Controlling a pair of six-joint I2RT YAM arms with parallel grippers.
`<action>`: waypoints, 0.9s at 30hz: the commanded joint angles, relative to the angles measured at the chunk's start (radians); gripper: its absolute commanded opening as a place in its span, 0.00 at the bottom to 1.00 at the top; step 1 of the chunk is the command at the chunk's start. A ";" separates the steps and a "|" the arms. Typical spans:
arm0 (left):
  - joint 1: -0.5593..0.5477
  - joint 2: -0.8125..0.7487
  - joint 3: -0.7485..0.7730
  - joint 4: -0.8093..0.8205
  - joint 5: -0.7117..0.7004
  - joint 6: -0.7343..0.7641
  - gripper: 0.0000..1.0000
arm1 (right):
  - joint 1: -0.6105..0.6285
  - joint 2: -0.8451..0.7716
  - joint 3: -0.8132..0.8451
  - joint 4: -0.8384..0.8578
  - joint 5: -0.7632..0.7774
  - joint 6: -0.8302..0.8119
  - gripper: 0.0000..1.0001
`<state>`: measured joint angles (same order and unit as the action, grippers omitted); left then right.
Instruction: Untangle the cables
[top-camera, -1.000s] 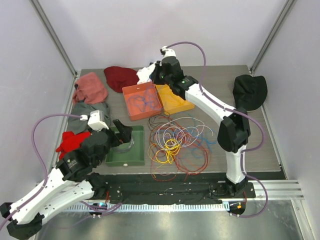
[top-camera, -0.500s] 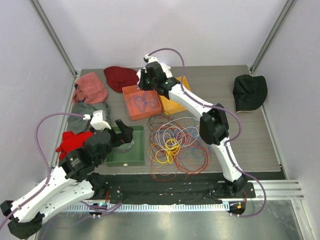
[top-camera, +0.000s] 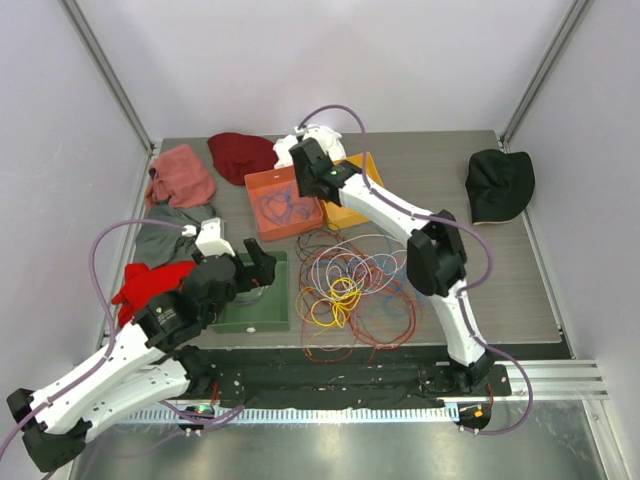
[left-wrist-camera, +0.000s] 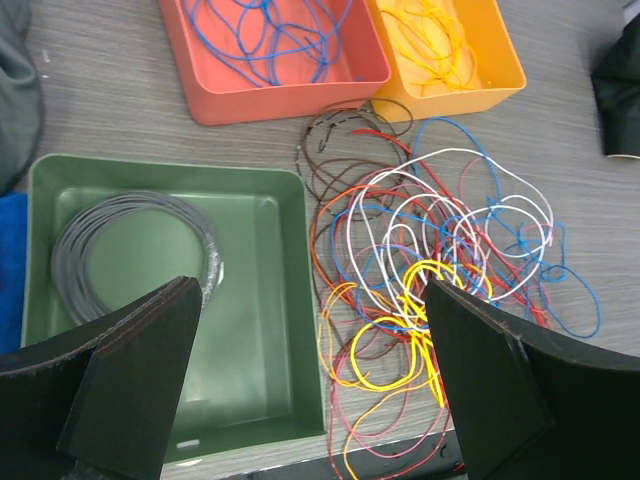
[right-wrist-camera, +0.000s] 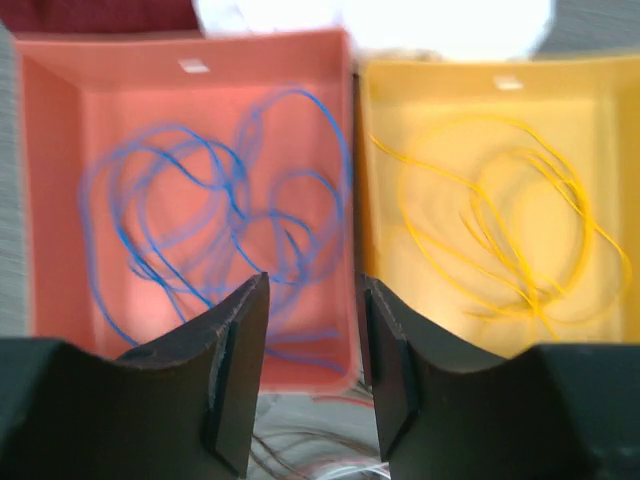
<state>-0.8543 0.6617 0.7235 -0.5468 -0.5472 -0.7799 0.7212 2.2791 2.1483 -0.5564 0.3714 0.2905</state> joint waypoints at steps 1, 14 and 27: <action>0.000 0.024 -0.010 0.109 0.030 0.007 1.00 | -0.002 -0.341 -0.314 0.127 0.150 0.021 0.48; -0.011 0.337 0.002 0.424 0.396 0.014 0.96 | -0.105 -1.126 -1.254 0.326 0.178 0.234 0.49; -0.114 0.659 0.185 0.462 0.444 0.030 0.91 | -0.091 -1.487 -1.528 0.049 0.098 0.391 0.48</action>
<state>-0.9653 1.3197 0.8822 -0.1482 -0.1158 -0.7582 0.6170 0.8505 0.6548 -0.4183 0.4675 0.6064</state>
